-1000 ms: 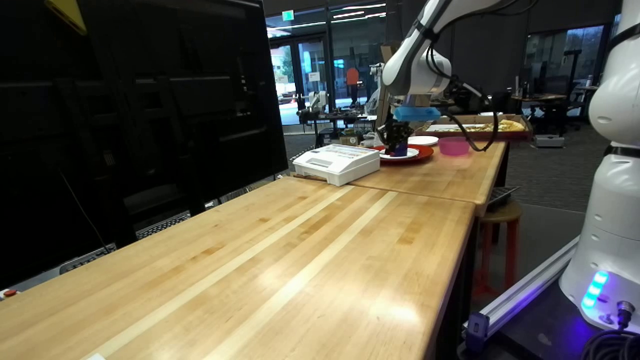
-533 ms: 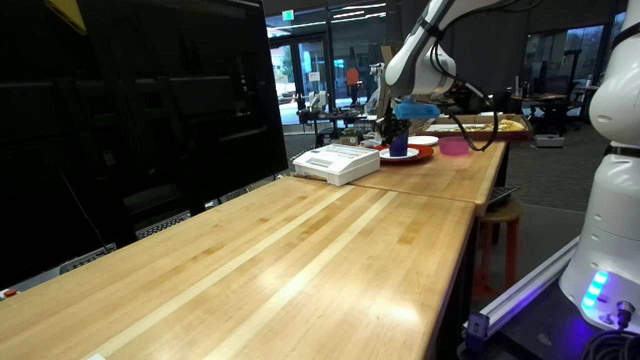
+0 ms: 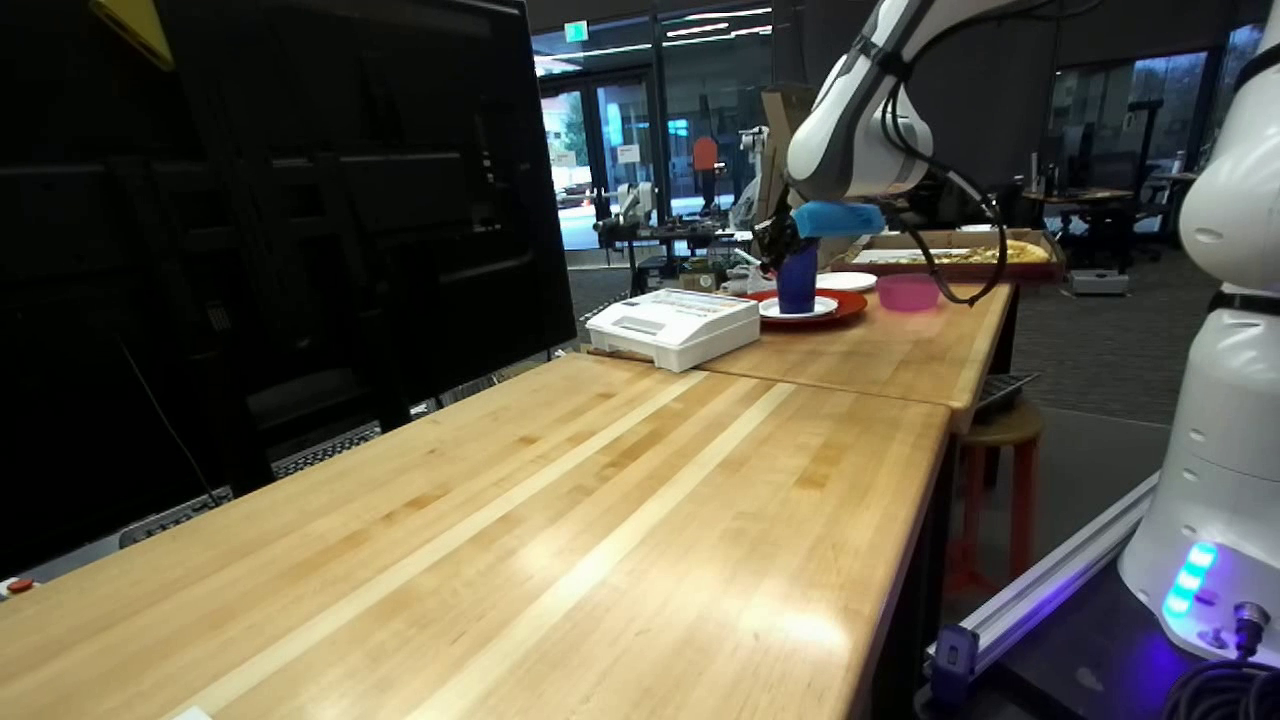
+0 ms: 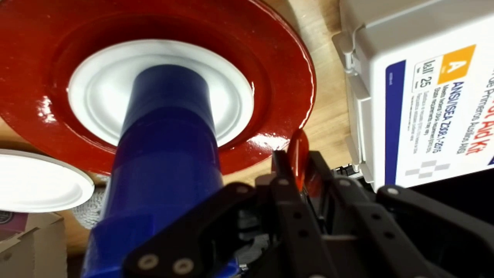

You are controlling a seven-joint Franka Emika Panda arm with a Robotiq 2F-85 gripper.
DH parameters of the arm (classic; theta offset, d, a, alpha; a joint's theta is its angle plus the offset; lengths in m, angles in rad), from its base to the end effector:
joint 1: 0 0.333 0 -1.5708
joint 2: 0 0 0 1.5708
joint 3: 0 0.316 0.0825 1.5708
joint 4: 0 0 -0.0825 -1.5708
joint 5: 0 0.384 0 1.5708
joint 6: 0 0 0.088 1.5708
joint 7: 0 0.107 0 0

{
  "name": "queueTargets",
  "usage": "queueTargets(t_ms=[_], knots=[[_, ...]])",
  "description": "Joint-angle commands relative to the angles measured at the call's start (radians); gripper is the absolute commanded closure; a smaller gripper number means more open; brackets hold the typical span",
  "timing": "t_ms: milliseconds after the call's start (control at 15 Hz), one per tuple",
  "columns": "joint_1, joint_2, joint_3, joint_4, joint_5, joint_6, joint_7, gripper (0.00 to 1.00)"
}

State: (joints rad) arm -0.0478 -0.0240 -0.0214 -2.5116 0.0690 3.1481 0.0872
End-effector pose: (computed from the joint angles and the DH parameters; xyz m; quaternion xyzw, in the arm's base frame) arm 0.5073 -0.0413 0.3657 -0.9399 0.1065 -0.3240 0.0141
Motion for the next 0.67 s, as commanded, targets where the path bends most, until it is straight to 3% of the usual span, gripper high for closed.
queueTargets(t_ms=[0, 400, 600], knots=[[-0.024, -0.077, 0.005, -0.088, -0.071, 0.072, 0.041, 0.96], [-0.041, -0.180, 0.048, -0.199, -0.077, 0.116, 0.016, 0.96], [-0.081, -0.231, 0.109, -0.239, -0.075, 0.106, 0.019, 0.96]])
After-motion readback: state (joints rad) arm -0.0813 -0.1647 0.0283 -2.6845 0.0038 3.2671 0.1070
